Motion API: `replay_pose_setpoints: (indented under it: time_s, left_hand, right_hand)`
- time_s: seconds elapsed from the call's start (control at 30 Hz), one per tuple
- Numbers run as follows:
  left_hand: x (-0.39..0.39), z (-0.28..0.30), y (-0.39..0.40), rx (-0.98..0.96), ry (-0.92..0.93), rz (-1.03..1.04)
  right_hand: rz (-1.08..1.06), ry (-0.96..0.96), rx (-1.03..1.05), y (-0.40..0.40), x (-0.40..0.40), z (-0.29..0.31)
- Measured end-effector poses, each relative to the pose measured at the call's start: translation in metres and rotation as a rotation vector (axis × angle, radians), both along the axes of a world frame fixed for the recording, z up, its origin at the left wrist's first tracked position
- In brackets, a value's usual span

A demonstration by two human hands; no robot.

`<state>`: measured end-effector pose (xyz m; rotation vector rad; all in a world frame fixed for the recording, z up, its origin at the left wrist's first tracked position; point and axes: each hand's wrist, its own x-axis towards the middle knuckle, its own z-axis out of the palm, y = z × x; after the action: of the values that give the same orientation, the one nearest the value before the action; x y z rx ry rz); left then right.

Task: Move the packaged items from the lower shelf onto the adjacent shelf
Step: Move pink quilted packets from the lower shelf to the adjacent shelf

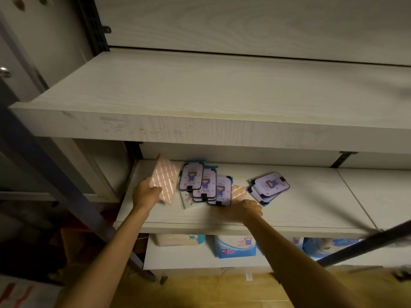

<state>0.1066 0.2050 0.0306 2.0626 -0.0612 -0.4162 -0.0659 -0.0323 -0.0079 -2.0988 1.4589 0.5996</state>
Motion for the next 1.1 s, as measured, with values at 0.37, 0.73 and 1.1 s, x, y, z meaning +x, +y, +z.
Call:
replay_pose_setpoints:
  time_s: [0.37, 0.73, 1.1]
  left_hand:
    - [-0.010, 0.006, -0.006, -0.099, 0.043, -0.004]
    - [-0.020, 0.004, -0.021, -0.423, 0.330, -0.043]
    - [-0.093, -0.001, -0.076, -0.601, 0.590, -0.277]
  right_hand:
    - [-0.067, -0.157, 0.006, 0.003, 0.016, -0.013]
    - [-0.547, -0.690, 0.498, -0.030, -0.031, 0.028]
    - [-0.550, -1.047, 0.567, -0.055, -0.156, 0.049]
